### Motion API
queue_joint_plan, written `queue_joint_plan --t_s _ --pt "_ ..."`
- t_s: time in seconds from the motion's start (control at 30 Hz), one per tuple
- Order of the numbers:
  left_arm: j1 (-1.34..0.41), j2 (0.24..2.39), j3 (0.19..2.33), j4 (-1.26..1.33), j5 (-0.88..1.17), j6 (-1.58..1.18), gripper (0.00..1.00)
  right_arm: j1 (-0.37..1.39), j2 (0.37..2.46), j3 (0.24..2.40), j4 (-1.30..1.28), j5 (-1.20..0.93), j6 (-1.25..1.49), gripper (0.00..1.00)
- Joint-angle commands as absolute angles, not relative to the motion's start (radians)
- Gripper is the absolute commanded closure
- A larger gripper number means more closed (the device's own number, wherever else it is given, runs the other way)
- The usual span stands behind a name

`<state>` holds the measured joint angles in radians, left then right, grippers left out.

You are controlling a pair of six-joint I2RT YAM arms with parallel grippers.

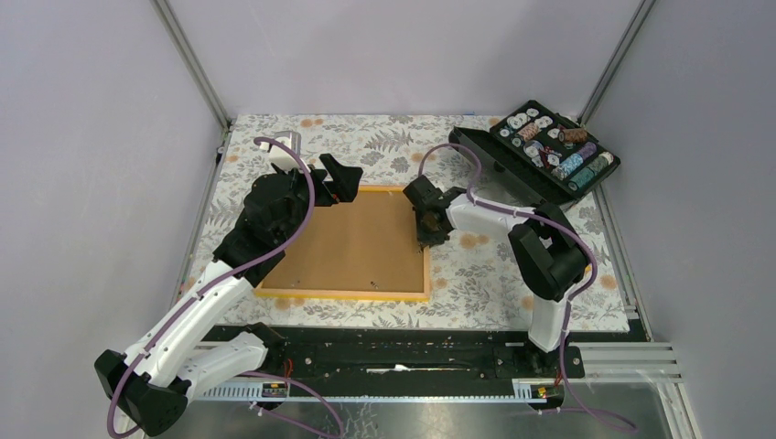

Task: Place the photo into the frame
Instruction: Install the photo frame at the center of the board.

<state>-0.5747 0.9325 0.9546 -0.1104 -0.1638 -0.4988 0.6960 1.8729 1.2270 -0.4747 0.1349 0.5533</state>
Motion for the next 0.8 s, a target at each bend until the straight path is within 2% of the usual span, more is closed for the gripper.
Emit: queue_joint_plan --t_s 0.0,0.07,0.2,0.3,0.63,0.77 --pt "-0.57 0.929 0.956 -0.063 -0.156 -0.502 0.02 0.707 1.873 1.314 -0.552 0.261 0.446 0.72" --pt "-0.57 0.931 0.956 -0.064 -0.156 -0.501 0.02 0.707 1.864 1.333 -0.567 0.267 0.438 0.63" --pt "-0.57 0.933 0.956 -0.064 -0.155 -0.502 0.02 0.707 1.842 1.328 -0.572 0.233 0.447 0.5" --pt "-0.57 0.935 0.955 -0.064 -0.153 -0.503 0.02 0.707 1.828 1.304 -0.557 0.206 0.456 0.46" --pt "-0.57 0.939 0.955 -0.064 -0.152 -0.503 0.02 0.707 1.873 1.256 -0.51 0.169 0.475 0.46" --pt "-0.57 0.937 0.956 -0.064 -0.156 -0.501 0.02 0.707 1.891 1.254 -0.509 0.17 0.471 0.54"
